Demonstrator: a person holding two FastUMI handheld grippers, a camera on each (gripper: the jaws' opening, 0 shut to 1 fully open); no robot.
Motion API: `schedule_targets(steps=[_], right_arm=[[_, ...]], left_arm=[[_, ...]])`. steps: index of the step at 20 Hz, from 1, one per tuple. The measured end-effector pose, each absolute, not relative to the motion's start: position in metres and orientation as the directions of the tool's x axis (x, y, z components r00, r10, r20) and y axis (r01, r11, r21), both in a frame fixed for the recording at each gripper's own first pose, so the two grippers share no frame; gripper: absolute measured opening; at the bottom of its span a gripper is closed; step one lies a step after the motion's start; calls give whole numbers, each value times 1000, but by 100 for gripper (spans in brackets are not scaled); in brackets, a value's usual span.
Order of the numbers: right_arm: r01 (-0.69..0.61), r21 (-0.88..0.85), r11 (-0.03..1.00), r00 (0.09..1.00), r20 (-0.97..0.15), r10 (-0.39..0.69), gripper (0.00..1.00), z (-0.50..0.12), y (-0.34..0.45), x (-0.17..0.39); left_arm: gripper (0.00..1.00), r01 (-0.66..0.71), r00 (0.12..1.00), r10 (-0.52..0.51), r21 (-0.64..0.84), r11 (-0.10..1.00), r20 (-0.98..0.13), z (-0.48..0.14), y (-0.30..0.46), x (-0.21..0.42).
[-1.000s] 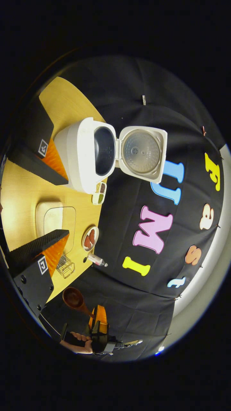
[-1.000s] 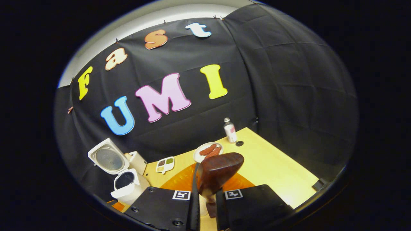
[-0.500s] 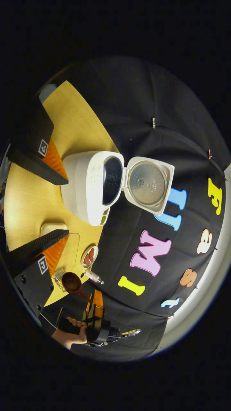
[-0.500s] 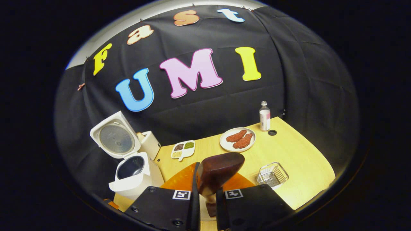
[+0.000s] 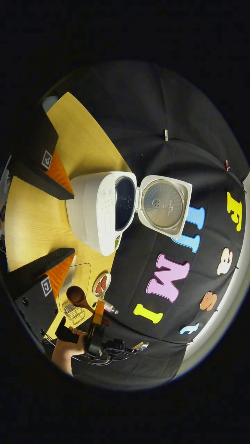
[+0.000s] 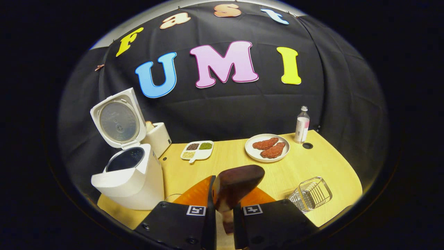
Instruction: Close the left gripper, press the button to open the rice cooker; take a wooden spoon from the chopstick holder with the right hand, scoop a spoonful of rice and pour it into the rice cooker, then put the wooden spoon back into the chopstick holder.
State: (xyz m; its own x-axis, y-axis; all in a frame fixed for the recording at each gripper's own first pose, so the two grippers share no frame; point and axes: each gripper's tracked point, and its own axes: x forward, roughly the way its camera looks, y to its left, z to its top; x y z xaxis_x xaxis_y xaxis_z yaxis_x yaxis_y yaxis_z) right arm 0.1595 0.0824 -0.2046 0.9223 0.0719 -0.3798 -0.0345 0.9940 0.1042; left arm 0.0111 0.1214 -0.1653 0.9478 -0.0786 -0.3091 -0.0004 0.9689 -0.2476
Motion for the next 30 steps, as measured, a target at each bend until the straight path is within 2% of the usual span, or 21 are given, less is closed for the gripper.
schedule_targets(steps=[3, 11, 15, 23, 30], right_arm=[[-44, 74, 996, 903, -424, 72, 24, -239, 89, 150], [11, 221, 975, 871, -480, 100, 24, -251, 120, 119], [15, 307, 952, 841, -519, 154, 24, -255, 142, 107], [160, 548, 821, 774, -586, 240, 24, -258, 158, 107], [332, 699, 633, 760, -596, 259, 24, -257, 126, 104]], left_arm=[[96, -1, 946, -79, -247, 969, -314, -170, 119, 10], [96, -21, 942, -65, -251, 968, -328, -182, 113, -4], [95, -45, 940, -47, -259, 965, -337, -186, 117, -8], [96, -64, 947, -23, -259, 964, -320, -177, 123, -12], [96, -44, 949, -44, -268, 962, -313, -173, 113, -15]])
